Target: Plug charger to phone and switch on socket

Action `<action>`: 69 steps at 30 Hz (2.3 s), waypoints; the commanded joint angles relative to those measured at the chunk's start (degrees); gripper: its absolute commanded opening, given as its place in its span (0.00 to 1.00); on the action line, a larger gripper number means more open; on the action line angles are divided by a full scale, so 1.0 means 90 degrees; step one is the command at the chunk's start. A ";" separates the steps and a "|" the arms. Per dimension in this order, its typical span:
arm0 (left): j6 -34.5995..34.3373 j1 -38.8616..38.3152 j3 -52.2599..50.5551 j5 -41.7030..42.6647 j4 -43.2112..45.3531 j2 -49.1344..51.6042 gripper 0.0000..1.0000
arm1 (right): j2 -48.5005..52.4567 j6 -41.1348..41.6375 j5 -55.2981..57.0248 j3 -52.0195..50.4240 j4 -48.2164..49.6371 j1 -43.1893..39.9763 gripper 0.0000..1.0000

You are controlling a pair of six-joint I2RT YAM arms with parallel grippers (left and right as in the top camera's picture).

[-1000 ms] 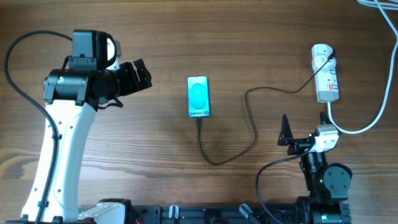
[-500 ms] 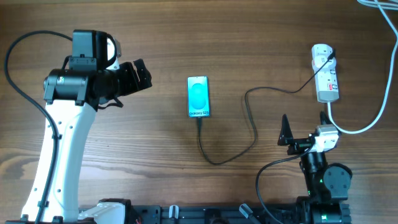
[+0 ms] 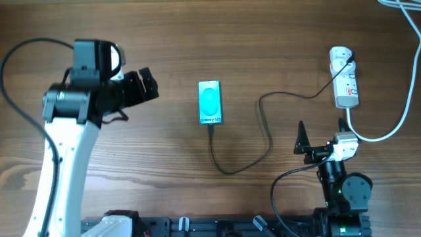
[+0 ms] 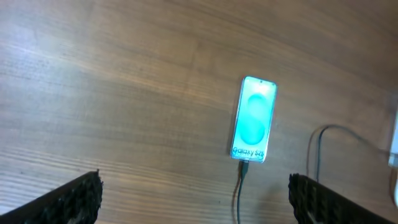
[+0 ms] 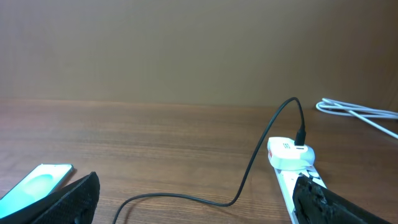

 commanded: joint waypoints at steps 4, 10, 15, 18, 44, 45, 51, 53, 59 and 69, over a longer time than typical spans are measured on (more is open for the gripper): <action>-0.0051 0.0032 -0.2305 -0.0104 0.1149 -0.1661 1.00 | -0.0087 -0.0119 0.0102 -0.0010 0.0012 -0.0034 1.00; -0.0041 0.0032 -0.3344 -0.0104 0.1178 -0.3235 1.00 | -0.0087 -0.0119 0.0102 -0.0010 0.0012 -0.0034 1.00; 0.0294 0.0036 -0.4080 -0.0097 0.1763 -0.4454 1.00 | -0.0087 -0.0119 0.0102 -0.0010 0.0012 -0.0034 1.00; 0.0311 0.0036 -0.4668 -0.0097 0.2186 -0.5333 1.00 | -0.0087 -0.0119 0.0102 -0.0010 0.0012 -0.0034 1.00; 0.0304 0.0165 -0.7388 0.0478 0.6003 -0.8119 1.00 | -0.0087 -0.0119 0.0102 -0.0010 0.0012 -0.0034 1.00; 0.0301 0.0221 -0.7487 0.0478 0.6132 -0.8238 1.00 | -0.0087 -0.0119 0.0102 -0.0010 0.0012 -0.0034 1.00; 0.0287 0.0398 -0.7832 0.0474 0.6696 -0.8374 1.00 | -0.0087 -0.0119 0.0102 -0.0010 0.0012 -0.0034 1.00; 0.0289 0.0398 -0.7915 0.0447 0.6815 -0.8374 1.00 | -0.0087 -0.0119 0.0102 -0.0010 0.0012 -0.0034 1.00; 0.0284 0.0398 -0.8514 0.0328 0.7851 -0.8374 1.00 | -0.0087 -0.0121 0.0102 -0.0010 0.0012 -0.0034 1.00; 0.0984 0.0398 -0.8514 -0.0049 0.6904 -0.8374 1.00 | -0.0087 -0.0119 0.0102 -0.0010 0.0012 -0.0034 1.00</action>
